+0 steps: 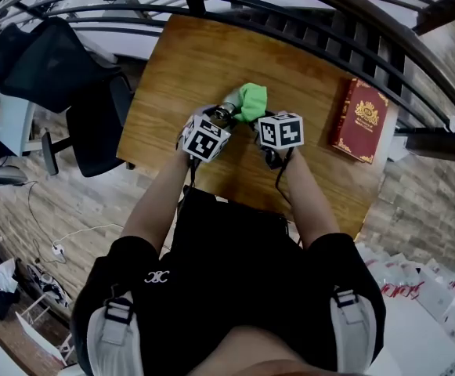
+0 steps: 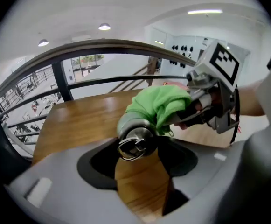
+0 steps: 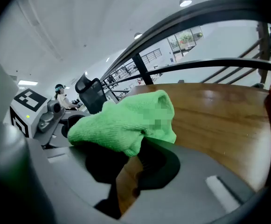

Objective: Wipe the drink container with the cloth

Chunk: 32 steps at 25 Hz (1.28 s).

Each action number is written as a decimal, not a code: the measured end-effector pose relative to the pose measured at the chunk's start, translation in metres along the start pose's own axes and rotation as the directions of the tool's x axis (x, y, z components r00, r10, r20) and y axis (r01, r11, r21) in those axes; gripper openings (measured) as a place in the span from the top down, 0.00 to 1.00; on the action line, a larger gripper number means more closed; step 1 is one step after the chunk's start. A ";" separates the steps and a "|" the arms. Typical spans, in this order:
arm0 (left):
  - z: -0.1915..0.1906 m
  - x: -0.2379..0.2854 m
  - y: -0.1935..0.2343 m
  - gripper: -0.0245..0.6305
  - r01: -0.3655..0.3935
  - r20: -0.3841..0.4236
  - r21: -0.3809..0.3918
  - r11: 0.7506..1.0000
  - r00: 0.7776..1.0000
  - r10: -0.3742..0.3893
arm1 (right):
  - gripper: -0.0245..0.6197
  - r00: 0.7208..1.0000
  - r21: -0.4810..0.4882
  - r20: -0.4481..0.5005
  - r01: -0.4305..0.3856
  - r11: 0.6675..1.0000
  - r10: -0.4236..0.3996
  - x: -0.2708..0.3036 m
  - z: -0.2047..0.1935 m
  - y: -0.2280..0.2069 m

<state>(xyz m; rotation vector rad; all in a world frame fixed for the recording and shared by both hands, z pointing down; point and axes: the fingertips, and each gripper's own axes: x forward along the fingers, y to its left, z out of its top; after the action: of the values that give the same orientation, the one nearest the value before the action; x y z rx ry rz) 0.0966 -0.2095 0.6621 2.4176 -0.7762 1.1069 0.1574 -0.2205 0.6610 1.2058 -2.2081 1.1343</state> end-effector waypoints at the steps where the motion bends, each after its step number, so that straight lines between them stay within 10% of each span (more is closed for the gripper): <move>1: 0.001 0.000 -0.001 0.49 0.000 -0.003 0.019 1.000 1.000 0.000 | 0.87 1.000 -0.008 0.005 -0.011 1.000 0.011 -0.002 0.002 0.004; 6: 0.005 0.001 -0.004 0.49 -0.035 0.005 0.170 0.985 0.999 0.035 | 0.87 0.999 -0.073 0.017 -0.033 0.997 0.035 -0.009 0.014 0.021; 12: 0.003 0.005 -0.013 0.49 -0.077 0.004 0.445 0.892 0.996 0.084 | 0.87 0.997 -0.115 0.013 -0.070 0.991 0.072 -0.010 0.028 0.032; 18: -0.007 0.014 -0.016 0.49 -0.115 0.014 0.723 0.681 0.988 0.152 | 0.87 0.980 -0.181 -0.103 -0.188 0.965 0.171 -0.004 0.029 0.043; 25: -0.008 0.011 -0.010 0.49 -0.148 0.045 0.874 0.462 0.973 0.226 | 0.87 0.947 -0.185 -0.256 -0.245 0.952 0.194 0.000 0.026 0.044; 32: -0.005 0.009 -0.012 0.49 -0.148 0.072 0.927 0.345 0.972 0.223 | 0.87 0.929 -0.285 -0.359 -0.197 0.938 0.086 0.007 0.029 0.022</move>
<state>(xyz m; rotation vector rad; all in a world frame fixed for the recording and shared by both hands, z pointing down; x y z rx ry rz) 0.1058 -0.2003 0.6707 3.1838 -0.4010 2.1971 0.1363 -0.2402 0.6374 0.6654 -2.1252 0.9119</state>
